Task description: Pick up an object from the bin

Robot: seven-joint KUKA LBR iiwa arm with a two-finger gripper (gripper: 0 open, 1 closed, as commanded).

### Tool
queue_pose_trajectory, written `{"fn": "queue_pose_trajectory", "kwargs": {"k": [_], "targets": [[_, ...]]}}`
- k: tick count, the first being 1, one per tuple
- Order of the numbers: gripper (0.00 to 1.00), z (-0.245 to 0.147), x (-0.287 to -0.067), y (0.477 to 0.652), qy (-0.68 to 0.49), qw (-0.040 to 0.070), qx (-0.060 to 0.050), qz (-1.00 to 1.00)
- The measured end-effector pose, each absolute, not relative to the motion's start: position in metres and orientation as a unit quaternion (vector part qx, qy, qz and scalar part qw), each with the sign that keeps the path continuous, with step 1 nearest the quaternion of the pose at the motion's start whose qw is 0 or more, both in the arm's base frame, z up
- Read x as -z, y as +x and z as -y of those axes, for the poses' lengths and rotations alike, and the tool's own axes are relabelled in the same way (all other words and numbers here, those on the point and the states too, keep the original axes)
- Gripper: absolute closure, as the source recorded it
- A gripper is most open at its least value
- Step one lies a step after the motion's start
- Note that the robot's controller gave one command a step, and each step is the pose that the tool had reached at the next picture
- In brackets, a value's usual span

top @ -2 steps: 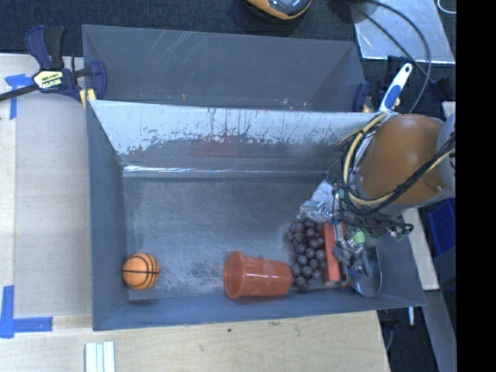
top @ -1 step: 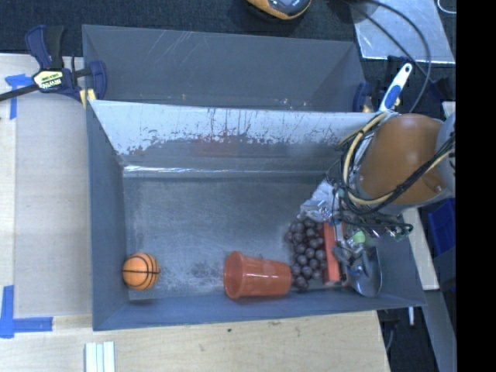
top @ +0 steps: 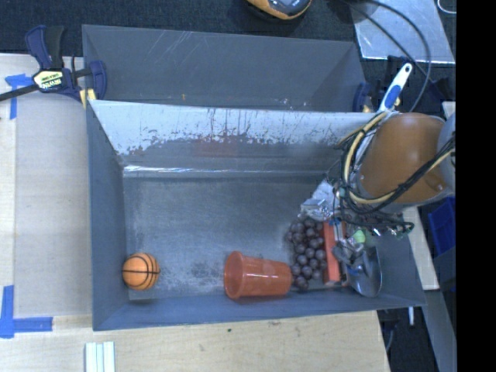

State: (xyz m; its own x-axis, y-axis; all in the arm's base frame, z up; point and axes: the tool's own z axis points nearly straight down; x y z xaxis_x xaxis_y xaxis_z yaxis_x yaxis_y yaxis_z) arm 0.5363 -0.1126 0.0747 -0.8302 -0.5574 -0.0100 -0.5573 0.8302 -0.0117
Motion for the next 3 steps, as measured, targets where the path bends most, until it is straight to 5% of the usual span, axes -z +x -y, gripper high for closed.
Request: {"fn": "queue_pose_trajectory", "kwargs": {"k": [1, 2, 3], "targets": [[0.00, 0.1127, -0.0748, 0.5364, -0.287, 0.006, 0.004, -0.958], [1.00, 0.1111, -0.0776, 0.5388, -0.291, 0.009, 0.004, -0.957], [1.00, 0.1110, -0.0776, 0.5388, -0.292, 0.009, 0.004, -0.956]]}}
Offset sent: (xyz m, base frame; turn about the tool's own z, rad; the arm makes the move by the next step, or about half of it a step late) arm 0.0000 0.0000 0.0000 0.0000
